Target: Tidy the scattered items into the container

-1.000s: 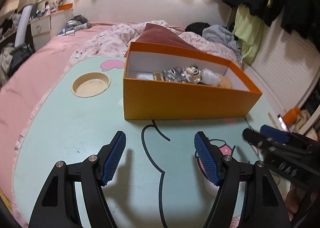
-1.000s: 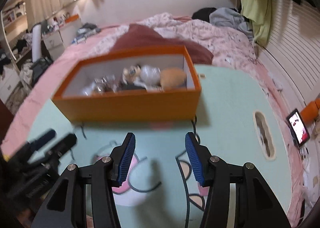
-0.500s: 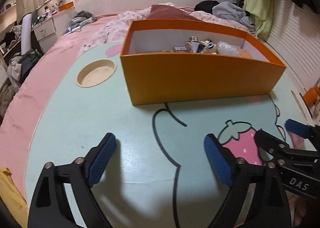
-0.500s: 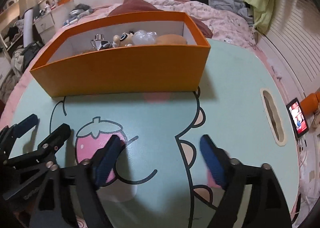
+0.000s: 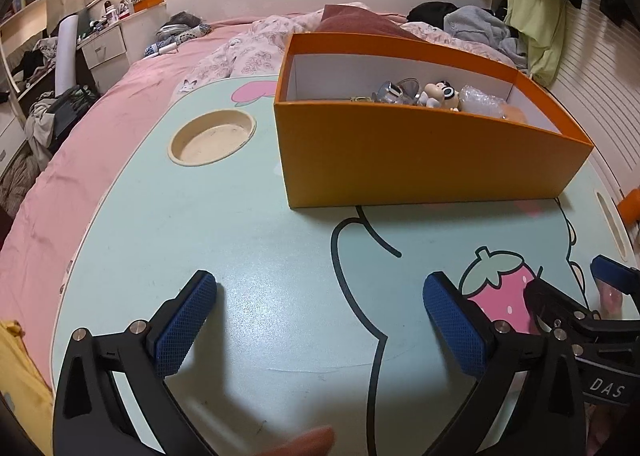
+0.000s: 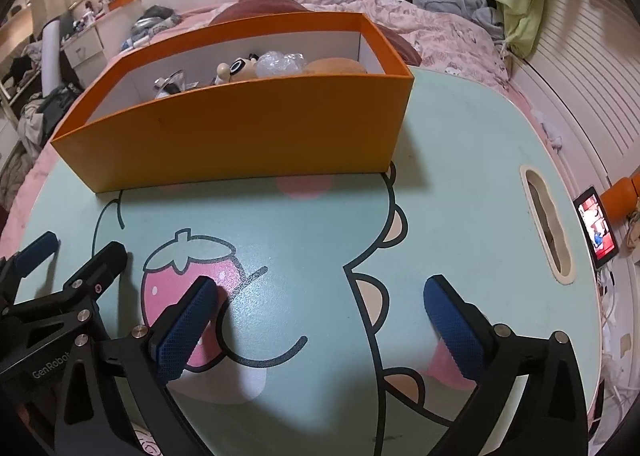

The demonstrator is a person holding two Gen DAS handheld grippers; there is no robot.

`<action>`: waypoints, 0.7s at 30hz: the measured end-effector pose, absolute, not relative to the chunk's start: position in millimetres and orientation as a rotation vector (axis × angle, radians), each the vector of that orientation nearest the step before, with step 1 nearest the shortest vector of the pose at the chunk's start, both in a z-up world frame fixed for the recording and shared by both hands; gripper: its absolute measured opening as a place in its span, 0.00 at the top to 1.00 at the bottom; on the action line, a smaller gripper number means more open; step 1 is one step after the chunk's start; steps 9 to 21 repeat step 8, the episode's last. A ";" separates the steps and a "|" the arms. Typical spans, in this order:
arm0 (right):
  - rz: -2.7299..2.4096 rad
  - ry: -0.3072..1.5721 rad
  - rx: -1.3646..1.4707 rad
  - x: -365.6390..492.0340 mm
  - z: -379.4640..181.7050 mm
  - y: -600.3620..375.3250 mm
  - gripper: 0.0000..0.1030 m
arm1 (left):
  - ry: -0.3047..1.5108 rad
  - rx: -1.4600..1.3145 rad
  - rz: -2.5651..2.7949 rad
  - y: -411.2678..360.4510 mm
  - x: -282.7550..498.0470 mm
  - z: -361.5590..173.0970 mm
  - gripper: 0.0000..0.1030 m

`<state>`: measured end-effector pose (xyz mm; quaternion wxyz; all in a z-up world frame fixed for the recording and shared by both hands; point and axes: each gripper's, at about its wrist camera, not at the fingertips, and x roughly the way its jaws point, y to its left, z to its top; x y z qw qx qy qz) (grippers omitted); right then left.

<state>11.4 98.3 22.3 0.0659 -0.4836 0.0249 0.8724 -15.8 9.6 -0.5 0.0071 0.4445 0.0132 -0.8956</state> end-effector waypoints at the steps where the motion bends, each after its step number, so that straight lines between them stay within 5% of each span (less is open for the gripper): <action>1: 2.632 0.074 -1.459 11.6 22.0 98.0 0.00 | 0.041 1.390 -2.801 9.5 -15.7 -0.5 0.00; 21: 2.634 0.073 -1.458 12.3 21.3 96.9 0.00 | 0.040 1.388 -2.806 9.0 -15.1 -0.5 0.00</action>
